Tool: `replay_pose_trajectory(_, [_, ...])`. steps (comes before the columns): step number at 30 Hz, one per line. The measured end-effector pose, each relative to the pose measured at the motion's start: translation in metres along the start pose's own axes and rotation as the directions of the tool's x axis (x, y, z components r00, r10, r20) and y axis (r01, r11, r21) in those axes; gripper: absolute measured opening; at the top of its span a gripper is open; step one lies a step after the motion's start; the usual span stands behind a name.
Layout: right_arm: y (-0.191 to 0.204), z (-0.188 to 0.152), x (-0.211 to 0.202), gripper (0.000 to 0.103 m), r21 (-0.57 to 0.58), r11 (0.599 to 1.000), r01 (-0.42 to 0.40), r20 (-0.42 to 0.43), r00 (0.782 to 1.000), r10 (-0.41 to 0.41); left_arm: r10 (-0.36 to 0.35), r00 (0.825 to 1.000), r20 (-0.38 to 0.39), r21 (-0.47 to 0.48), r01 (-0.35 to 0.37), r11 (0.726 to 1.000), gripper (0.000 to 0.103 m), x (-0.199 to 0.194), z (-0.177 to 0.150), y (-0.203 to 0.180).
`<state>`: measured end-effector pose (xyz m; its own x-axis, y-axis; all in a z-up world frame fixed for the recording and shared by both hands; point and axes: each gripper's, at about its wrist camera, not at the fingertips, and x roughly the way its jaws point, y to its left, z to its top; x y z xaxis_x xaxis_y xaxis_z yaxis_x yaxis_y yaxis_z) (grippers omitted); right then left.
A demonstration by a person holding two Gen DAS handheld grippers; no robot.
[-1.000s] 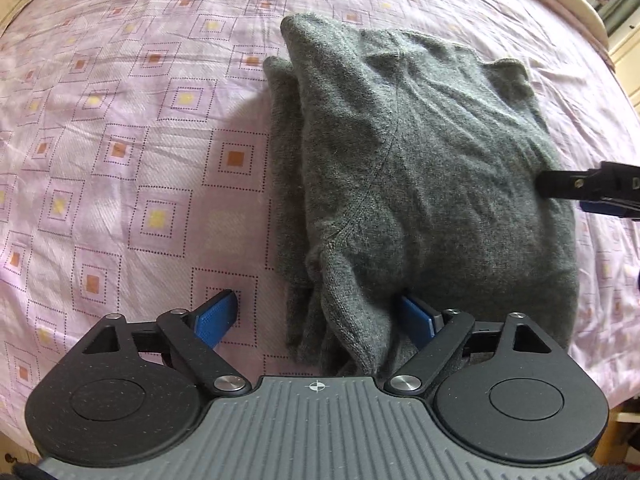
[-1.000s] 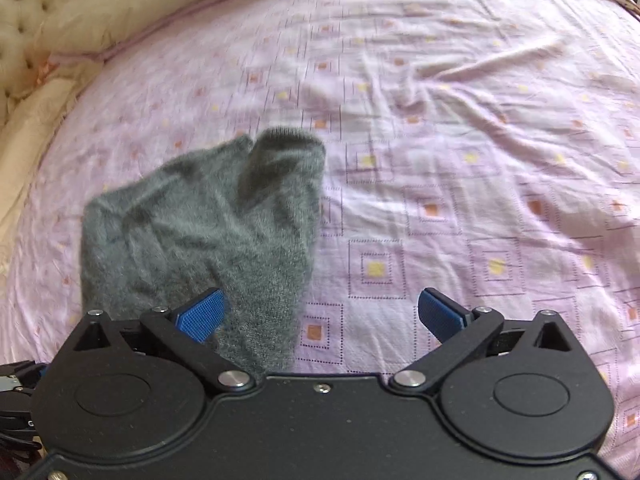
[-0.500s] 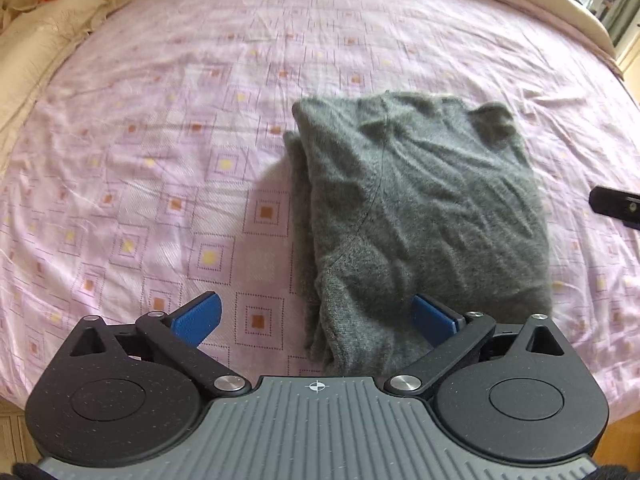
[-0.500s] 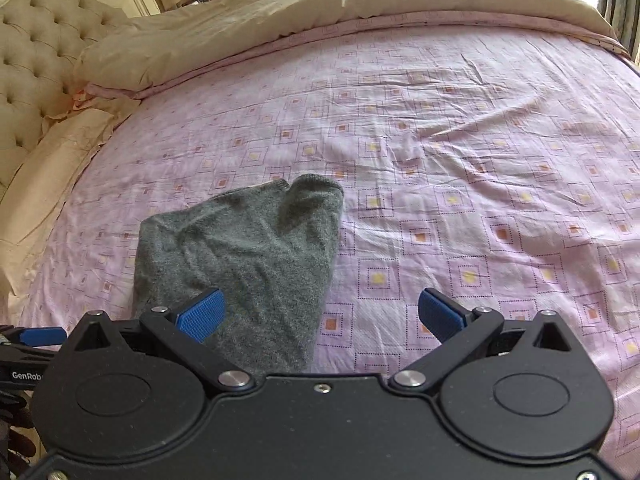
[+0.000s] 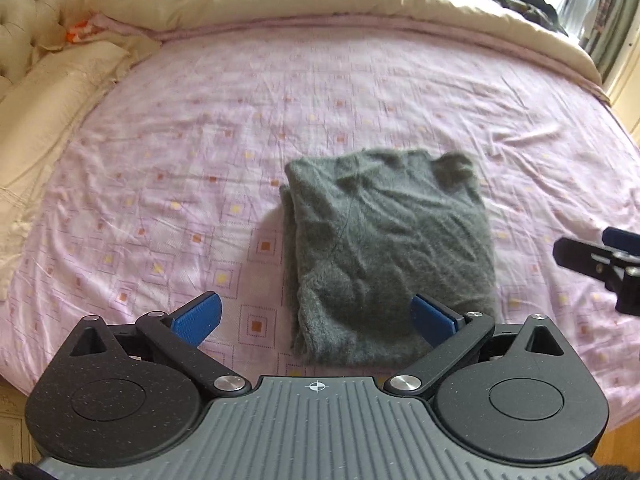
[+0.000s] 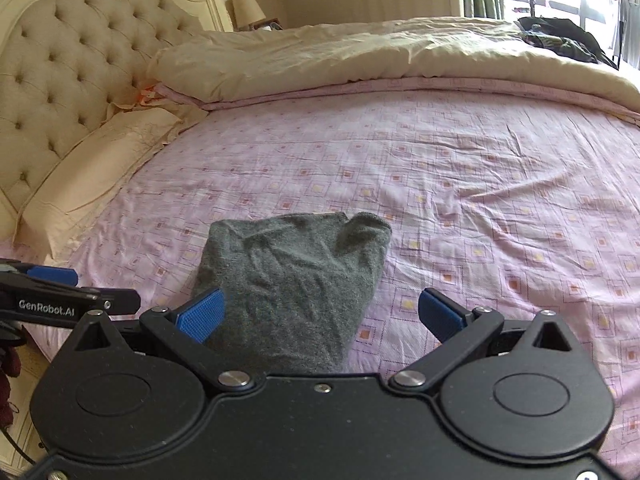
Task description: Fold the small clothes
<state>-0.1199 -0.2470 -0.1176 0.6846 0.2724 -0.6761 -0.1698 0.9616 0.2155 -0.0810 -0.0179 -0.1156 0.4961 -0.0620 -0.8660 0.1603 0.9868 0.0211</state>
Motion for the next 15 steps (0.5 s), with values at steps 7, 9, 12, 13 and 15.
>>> replay_pose_trajectory(7, [0.005,-0.001,-0.006,0.103,0.009,1.0,0.025,-0.019,1.0,-0.025,0.058,0.995,0.081,-0.042,-0.054,0.998,0.102,-0.026,0.008,-0.006])
replay_pose_trajectory(9, [0.004,-0.002,-0.005,0.102,0.028,0.999,0.016,-0.037,0.999,-0.015,0.073,0.992,0.104,-0.045,-0.068,0.997,0.102,-0.029,0.01,-0.008])
replay_pose_trajectory(12, [0.005,-0.004,-0.002,0.102,0.065,0.998,0.027,-0.08,0.997,-0.022,0.075,0.991,0.113,-0.043,-0.071,0.997,0.102,-0.031,0.013,-0.009])
replay_pose_trajectory(13, [0.005,-0.005,0.0,0.102,0.072,0.997,0.033,-0.096,0.995,-0.026,0.072,0.991,0.117,-0.042,-0.068,0.997,0.102,-0.033,0.013,-0.009])
replay_pose_trajectory(15, [0.007,-0.007,0.004,0.102,0.079,0.996,0.041,-0.113,0.993,-0.032,0.067,0.989,0.128,-0.041,-0.062,0.997,0.102,-0.035,0.013,-0.009])
